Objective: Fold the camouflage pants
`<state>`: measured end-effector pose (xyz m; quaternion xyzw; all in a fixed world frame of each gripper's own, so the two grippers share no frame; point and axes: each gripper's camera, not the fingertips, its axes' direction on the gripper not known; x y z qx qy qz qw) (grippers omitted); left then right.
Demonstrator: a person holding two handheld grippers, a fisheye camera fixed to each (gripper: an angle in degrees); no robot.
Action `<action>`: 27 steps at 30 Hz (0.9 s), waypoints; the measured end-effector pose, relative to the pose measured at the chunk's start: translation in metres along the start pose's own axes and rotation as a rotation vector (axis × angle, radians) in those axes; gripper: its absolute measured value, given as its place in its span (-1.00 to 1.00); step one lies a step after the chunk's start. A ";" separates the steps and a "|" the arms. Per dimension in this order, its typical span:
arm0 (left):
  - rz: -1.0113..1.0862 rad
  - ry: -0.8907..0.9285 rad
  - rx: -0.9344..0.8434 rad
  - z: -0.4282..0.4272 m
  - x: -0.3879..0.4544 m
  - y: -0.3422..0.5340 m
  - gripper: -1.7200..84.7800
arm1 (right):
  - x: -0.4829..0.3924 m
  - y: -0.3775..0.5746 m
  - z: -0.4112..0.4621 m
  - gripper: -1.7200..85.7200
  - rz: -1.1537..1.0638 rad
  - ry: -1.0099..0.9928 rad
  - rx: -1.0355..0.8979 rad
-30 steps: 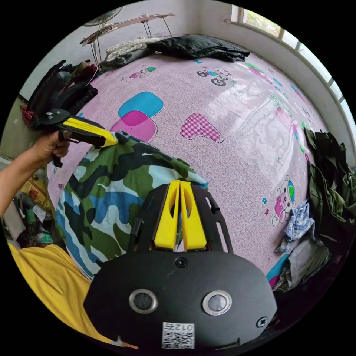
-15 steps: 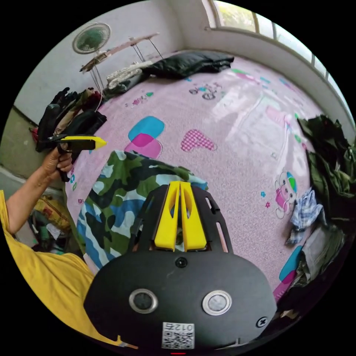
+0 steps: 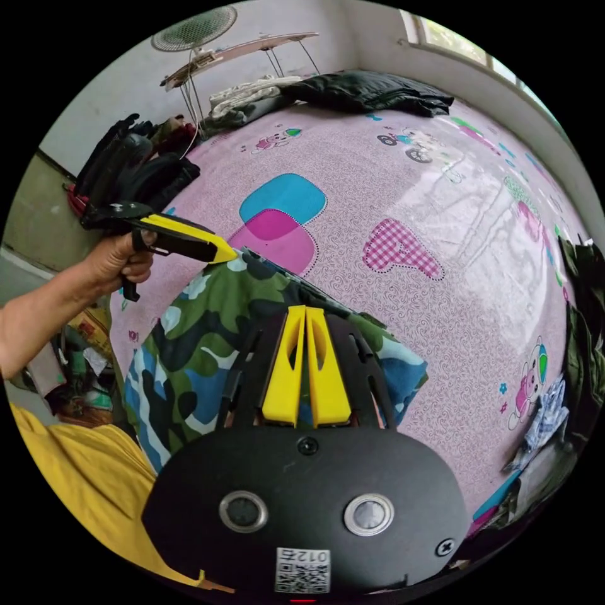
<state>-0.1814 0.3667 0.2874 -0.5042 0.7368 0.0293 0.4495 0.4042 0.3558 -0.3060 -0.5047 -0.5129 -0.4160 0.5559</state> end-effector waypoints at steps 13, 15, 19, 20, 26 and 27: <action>0.156 -0.104 0.023 -0.007 0.085 -0.011 -0.95 | 0.042 0.040 -0.054 -0.96 0.246 0.108 0.112; 0.140 -0.148 -0.055 0.027 0.079 -0.020 -0.96 | 0.038 0.037 -0.040 -0.96 0.205 0.135 0.074; 0.069 -0.046 -0.063 0.044 0.040 -0.016 -0.96 | 0.043 0.031 -0.013 -0.96 0.143 0.163 -0.017; 0.040 0.003 -0.057 0.045 0.025 -0.012 -0.96 | 0.042 0.029 -0.009 -0.96 0.097 0.174 -0.037; 0.033 0.030 -0.042 0.037 0.012 -0.001 -0.96 | 0.053 0.033 -0.028 -0.96 0.155 0.187 -0.046; 0.054 -0.015 -0.021 0.023 0.023 0.005 -0.96 | 0.052 0.037 -0.035 -0.96 0.151 0.176 -0.025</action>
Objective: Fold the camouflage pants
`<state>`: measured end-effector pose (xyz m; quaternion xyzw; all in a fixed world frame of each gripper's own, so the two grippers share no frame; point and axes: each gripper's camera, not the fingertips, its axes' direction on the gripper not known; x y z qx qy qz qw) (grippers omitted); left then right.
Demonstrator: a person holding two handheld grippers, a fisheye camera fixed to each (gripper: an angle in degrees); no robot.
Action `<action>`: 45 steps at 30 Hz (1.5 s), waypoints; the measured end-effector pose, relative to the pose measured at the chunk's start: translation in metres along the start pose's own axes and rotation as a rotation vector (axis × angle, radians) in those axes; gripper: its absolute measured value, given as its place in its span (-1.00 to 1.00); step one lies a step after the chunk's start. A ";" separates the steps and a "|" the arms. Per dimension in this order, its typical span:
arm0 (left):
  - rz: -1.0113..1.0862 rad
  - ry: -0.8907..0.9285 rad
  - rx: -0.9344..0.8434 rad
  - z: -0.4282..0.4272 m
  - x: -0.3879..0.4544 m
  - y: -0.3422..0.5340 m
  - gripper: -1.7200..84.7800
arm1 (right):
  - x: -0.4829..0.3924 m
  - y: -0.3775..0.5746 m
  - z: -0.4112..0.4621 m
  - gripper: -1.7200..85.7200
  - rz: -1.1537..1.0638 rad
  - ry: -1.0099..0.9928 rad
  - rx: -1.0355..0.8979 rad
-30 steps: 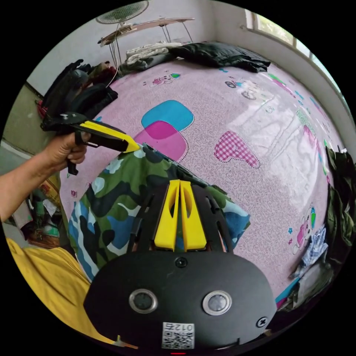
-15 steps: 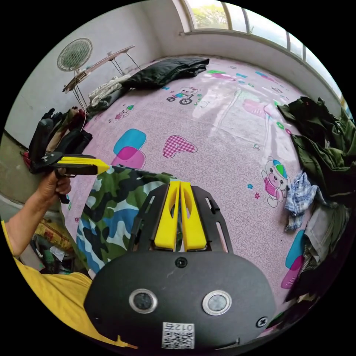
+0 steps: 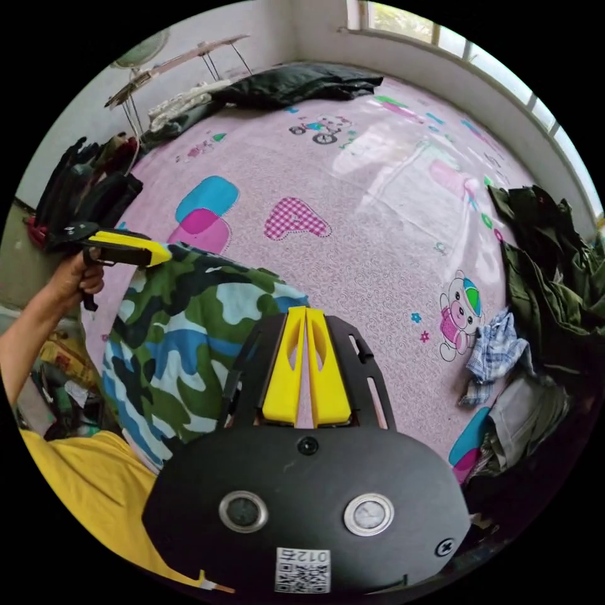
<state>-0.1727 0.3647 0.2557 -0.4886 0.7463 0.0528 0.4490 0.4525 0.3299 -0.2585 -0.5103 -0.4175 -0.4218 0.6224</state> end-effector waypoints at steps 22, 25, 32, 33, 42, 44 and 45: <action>0.071 -0.012 -0.081 0.020 0.072 0.183 -0.95 | -0.086 0.139 -0.019 -0.96 -0.209 -0.121 0.010; 0.082 -0.151 -0.225 0.071 0.074 0.221 -0.95 | -0.091 0.159 0.021 -0.96 -0.250 0.028 -0.130; -0.096 -0.040 -0.072 0.074 0.022 0.274 -0.94 | -0.077 0.172 0.022 -0.96 -0.190 0.003 -0.111; -0.094 -0.058 -0.046 0.063 0.026 0.290 -0.94 | -0.076 0.177 0.017 -0.96 -0.194 -0.012 -0.104; 0.066 -0.211 -0.067 0.115 0.080 0.395 -0.88 | -0.060 0.283 -0.009 -0.91 -0.162 -0.134 -0.040; 0.098 -0.260 -0.062 0.133 0.092 0.400 -0.87 | -0.059 0.297 -0.002 -0.90 -0.153 -0.140 -0.051; 0.102 -0.299 -0.068 0.146 0.096 0.402 -0.87 | -0.060 0.300 -0.001 -0.90 -0.154 -0.133 -0.051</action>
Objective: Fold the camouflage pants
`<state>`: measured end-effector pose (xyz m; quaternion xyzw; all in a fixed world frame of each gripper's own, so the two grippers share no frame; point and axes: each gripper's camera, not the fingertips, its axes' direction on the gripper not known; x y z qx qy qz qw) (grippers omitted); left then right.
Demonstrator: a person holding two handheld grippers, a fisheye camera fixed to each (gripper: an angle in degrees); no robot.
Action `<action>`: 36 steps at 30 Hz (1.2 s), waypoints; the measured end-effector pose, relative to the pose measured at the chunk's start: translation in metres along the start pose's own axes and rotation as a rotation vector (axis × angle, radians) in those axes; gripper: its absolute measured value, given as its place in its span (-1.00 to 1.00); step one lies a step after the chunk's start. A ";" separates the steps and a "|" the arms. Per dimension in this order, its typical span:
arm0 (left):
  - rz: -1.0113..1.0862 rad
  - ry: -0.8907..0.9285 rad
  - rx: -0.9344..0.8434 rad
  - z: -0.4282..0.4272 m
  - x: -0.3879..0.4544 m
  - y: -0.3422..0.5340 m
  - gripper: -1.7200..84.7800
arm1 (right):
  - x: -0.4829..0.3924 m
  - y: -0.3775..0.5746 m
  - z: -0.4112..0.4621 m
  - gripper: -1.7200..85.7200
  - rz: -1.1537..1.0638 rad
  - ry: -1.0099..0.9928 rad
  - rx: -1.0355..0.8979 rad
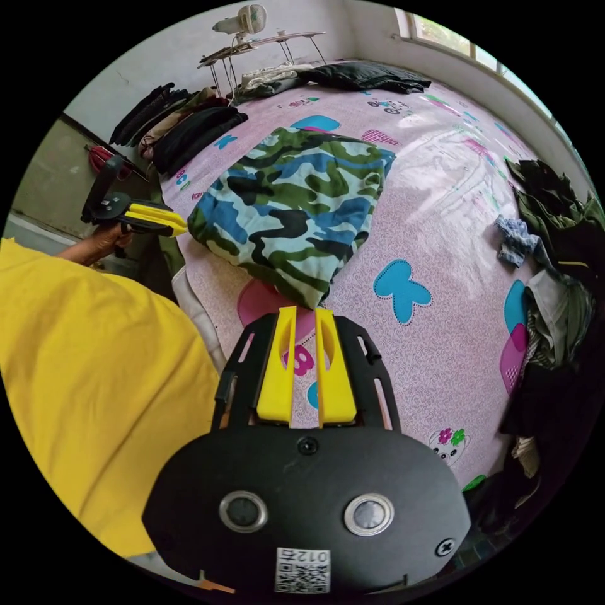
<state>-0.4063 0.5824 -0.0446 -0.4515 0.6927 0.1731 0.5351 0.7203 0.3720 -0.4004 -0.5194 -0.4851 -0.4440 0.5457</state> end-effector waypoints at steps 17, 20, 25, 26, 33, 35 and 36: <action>-0.028 -0.067 -0.033 0.070 0.028 0.026 -0.89 | -0.003 0.006 0.030 -0.83 -0.081 0.043 -0.008; -0.030 -0.053 -0.033 0.075 0.029 0.030 -0.91 | -0.006 0.004 0.034 -0.88 -0.098 0.067 -0.020; 0.041 -0.012 -0.038 0.061 0.030 0.032 -0.95 | -0.013 0.000 0.029 -0.94 -0.289 0.158 -0.070; 0.070 0.009 -0.004 0.048 0.025 0.036 -0.95 | -0.009 -0.002 0.024 -0.95 -0.315 0.136 -0.073; 0.111 0.077 -0.098 0.078 0.007 0.037 -0.96 | 0.009 -0.006 0.051 -0.95 -0.226 -0.045 -0.144; 0.073 0.117 -0.118 0.090 0.003 0.036 -0.96 | 0.018 -0.006 0.055 -0.95 -0.133 -0.088 -0.118; 0.026 0.160 -0.114 0.090 -0.003 0.037 -0.96 | 0.020 -0.006 0.054 -0.95 -0.114 -0.103 -0.117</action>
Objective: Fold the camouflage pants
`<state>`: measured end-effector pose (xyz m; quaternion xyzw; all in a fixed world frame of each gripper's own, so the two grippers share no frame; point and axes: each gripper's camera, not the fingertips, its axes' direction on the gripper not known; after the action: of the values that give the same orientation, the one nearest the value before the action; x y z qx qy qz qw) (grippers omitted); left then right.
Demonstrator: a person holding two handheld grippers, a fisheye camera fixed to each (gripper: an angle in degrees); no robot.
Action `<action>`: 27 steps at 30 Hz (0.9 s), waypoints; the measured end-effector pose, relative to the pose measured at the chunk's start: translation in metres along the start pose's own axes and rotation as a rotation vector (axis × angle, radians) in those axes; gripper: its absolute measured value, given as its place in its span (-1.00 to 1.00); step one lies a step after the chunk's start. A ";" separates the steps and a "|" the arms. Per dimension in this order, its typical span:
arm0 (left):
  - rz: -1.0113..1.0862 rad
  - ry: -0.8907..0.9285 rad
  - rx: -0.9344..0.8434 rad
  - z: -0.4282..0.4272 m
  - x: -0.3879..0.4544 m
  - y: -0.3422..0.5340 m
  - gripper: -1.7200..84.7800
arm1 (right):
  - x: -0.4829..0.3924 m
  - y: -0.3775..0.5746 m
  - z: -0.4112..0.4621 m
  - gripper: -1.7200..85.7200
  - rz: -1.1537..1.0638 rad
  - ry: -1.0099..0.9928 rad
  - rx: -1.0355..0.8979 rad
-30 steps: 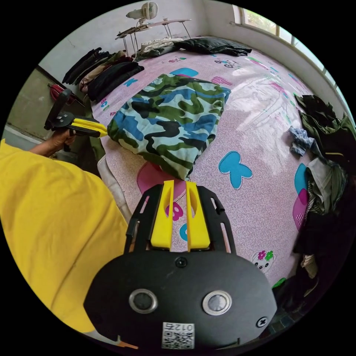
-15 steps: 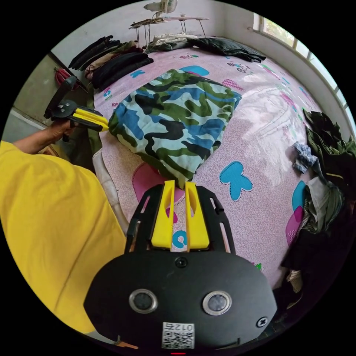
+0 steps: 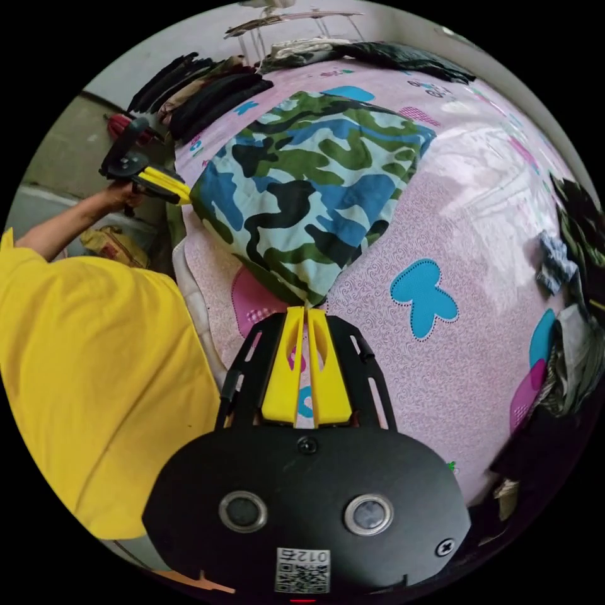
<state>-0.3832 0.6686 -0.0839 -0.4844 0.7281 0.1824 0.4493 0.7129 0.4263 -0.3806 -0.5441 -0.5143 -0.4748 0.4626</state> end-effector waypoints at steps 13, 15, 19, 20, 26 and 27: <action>0.047 -0.140 0.131 -0.055 0.079 -0.036 -0.95 | -0.032 -0.039 -0.041 -0.96 -0.007 0.061 0.124; 0.056 -0.183 -0.034 -0.016 0.084 -0.059 -0.96 | -0.035 -0.048 -0.017 -0.96 -0.019 0.157 0.036; -0.037 -0.075 -0.024 0.005 0.060 -0.052 -0.96 | -0.026 -0.049 0.002 -0.96 0.002 0.125 0.014; -0.074 -0.020 -0.012 0.002 0.051 -0.049 -0.96 | -0.024 -0.051 -0.001 -0.96 0.002 0.126 -0.001; -0.075 -0.065 0.100 -0.072 0.062 -0.050 -0.95 | -0.009 -0.067 -0.055 -0.96 0.042 0.094 0.088; -0.052 -0.070 0.119 -0.082 0.067 -0.064 -0.95 | -0.008 -0.073 -0.059 -0.96 0.042 0.074 0.110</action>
<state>-0.3753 0.5456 -0.0853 -0.4687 0.7087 0.1439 0.5072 0.6369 0.3698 -0.3801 -0.5108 -0.5106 -0.4557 0.5203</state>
